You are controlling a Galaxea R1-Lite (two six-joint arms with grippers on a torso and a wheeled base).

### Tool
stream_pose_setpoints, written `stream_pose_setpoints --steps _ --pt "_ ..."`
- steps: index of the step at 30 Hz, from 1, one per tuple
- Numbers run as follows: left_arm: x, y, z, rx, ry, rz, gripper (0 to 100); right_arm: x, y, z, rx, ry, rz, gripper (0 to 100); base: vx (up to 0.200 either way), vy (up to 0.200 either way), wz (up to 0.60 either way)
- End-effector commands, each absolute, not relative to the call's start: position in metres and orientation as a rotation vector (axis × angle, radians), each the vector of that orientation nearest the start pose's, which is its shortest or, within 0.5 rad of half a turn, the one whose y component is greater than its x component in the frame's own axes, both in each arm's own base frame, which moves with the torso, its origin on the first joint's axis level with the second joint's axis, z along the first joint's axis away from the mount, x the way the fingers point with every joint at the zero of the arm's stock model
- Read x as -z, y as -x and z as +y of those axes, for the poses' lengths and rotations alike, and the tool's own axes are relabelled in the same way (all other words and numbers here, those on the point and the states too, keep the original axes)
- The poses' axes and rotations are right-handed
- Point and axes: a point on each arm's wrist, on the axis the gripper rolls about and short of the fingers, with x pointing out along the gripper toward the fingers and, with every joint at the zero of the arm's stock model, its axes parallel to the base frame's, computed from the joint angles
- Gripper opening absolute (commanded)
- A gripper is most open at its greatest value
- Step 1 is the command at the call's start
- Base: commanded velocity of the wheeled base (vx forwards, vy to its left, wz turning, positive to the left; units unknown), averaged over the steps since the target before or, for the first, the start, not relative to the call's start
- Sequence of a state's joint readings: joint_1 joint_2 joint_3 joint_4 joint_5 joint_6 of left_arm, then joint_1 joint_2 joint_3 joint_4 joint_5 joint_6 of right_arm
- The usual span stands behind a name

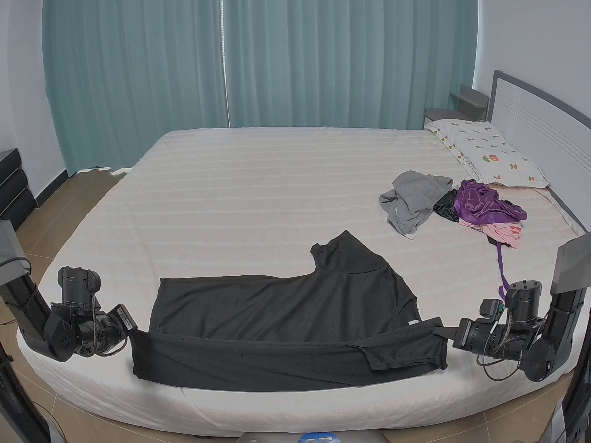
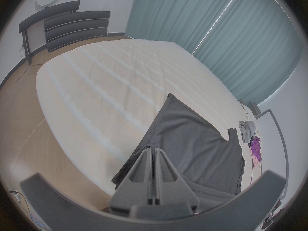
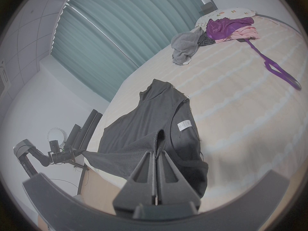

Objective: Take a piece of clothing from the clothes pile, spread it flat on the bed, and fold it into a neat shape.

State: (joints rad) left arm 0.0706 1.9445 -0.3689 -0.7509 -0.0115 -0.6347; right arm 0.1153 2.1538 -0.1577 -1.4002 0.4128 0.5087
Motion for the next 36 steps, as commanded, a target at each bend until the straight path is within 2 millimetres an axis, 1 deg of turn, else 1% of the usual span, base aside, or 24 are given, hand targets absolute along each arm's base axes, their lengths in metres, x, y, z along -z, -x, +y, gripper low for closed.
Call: stream_pose_setpoints --steps 1,3,6,11,15,20,24,27,34,36 --pt "-0.021 -0.262 0.019 -0.321 0.630 0.791 0 0.018 -0.260 0.039 -0.337 -0.575 0.749 0 0.000 0.000 0.00" --pt "-0.020 -0.263 0.019 -0.323 0.630 0.796 0 0.019 -0.261 0.039 -0.337 -0.575 0.747 0 0.000 0.000 0.00" --pt "-0.012 -0.269 0.019 -0.327 0.630 0.814 0 0.018 -0.269 0.040 -0.342 -0.573 0.727 0 0.000 0.000 0.00" --pt "-0.006 -0.274 0.018 -0.328 0.630 0.828 0 0.011 -0.278 0.036 -0.339 -0.574 0.676 0 0.000 0.000 0.00" --pt "-0.008 -0.274 0.018 -0.326 0.630 0.821 0 0.006 -0.276 0.035 -0.341 -0.573 0.665 0 0.000 0.000 0.00" --pt "-0.014 -0.267 0.018 -0.322 0.629 0.811 0 -0.001 -0.262 0.033 -0.339 -0.574 0.664 0 0.000 0.000 0.00" --pt "-0.014 -0.263 0.017 -0.322 0.627 0.819 0 -0.007 -0.257 0.033 -0.344 -0.572 0.657 0 0.000 0.000 0.00" --pt "-0.012 -0.260 0.016 -0.324 0.626 0.833 0 -0.006 -0.253 0.032 -0.340 -0.573 0.669 0 0.000 0.000 0.00" --pt "-0.011 -0.264 0.017 -0.323 0.628 0.828 0 -0.004 -0.256 0.033 -0.340 -0.573 0.670 0 0.000 0.000 0.00" --pt "-0.012 -0.267 0.016 -0.318 0.628 0.822 0 0.001 -0.261 0.033 -0.337 -0.572 0.679 0 0.000 0.000 0.00"
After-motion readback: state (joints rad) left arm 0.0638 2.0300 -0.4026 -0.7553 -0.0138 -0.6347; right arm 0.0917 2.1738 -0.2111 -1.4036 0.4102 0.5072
